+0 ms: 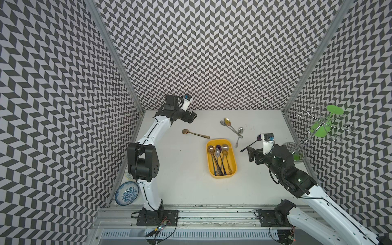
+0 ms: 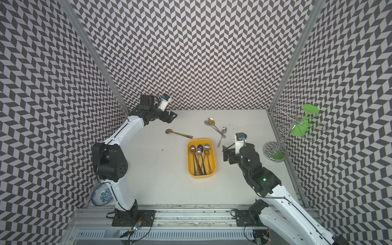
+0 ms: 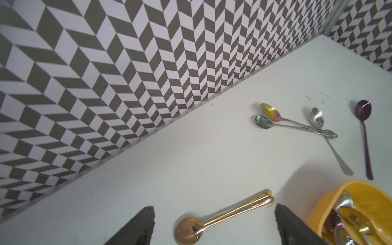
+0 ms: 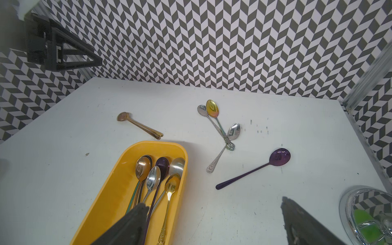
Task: Put the spoon into the storage box
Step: Pick up the spoon from the center of the board.
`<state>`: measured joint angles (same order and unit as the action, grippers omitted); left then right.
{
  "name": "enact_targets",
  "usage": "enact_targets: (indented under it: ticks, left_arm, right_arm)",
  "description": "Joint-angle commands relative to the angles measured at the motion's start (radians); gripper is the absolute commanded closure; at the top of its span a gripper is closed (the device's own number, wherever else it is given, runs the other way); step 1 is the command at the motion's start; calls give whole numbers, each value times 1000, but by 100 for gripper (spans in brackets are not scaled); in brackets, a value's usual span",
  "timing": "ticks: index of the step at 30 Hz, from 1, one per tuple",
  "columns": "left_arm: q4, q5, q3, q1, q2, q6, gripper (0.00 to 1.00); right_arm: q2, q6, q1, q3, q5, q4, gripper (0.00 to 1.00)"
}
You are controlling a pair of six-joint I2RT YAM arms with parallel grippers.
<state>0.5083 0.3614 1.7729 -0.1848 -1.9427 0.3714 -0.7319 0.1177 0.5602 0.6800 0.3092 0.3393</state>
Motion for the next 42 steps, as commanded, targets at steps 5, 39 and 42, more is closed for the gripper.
enact_targets:
  ticks: [5,39,42]
  left_arm:
    - [210,-74,107,-60,-108,526,15]
    - [613,-335,569,-98,-607,1103,27]
    - [634,-350,569,-104,-628,1107,35]
  right_arm:
    - [41,-14,7,-27,62,-97,0]
    - [85,-19,20,-48,85,-120,0]
    - [79,-21,20,-47,62,-123,0]
